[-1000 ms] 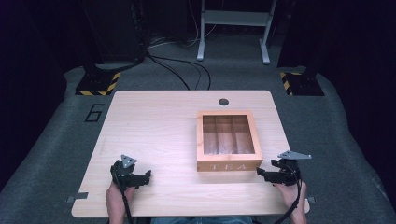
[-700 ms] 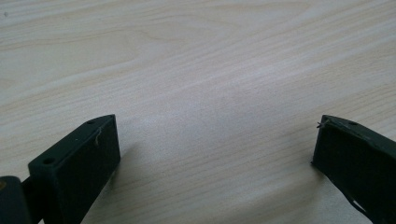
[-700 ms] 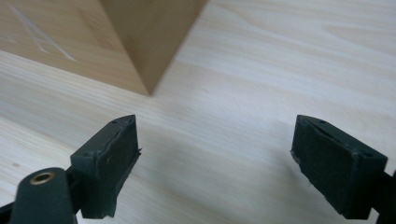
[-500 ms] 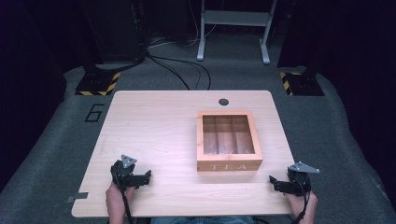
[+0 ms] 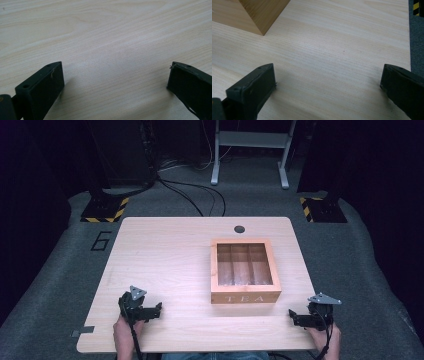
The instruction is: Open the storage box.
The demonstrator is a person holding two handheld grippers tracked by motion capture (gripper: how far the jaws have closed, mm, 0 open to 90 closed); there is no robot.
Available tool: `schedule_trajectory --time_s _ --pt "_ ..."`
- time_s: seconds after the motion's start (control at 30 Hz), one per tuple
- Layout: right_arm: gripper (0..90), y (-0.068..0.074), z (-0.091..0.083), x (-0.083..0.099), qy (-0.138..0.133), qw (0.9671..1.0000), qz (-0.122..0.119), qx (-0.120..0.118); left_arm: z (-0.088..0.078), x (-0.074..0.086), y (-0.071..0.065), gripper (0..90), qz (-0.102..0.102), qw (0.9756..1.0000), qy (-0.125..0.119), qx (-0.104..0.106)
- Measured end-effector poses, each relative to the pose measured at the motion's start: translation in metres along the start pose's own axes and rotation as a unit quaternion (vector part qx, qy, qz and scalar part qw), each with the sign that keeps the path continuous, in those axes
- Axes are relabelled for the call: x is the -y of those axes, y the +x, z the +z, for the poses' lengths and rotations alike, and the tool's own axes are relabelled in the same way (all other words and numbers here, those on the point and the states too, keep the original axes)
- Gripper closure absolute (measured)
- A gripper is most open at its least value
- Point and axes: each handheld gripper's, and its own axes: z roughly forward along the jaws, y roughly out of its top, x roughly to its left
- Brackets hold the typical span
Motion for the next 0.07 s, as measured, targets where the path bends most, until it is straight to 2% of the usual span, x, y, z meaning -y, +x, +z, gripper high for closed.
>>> schedule_trajectory --time_s 0.07 --pt "0.0 0.0000 0.0003 -0.0002 -0.001 1.0000 0.000 0.000 0.0005 0.0001 -0.0006 0.4 -0.004 1.0000 -0.004 0.000"
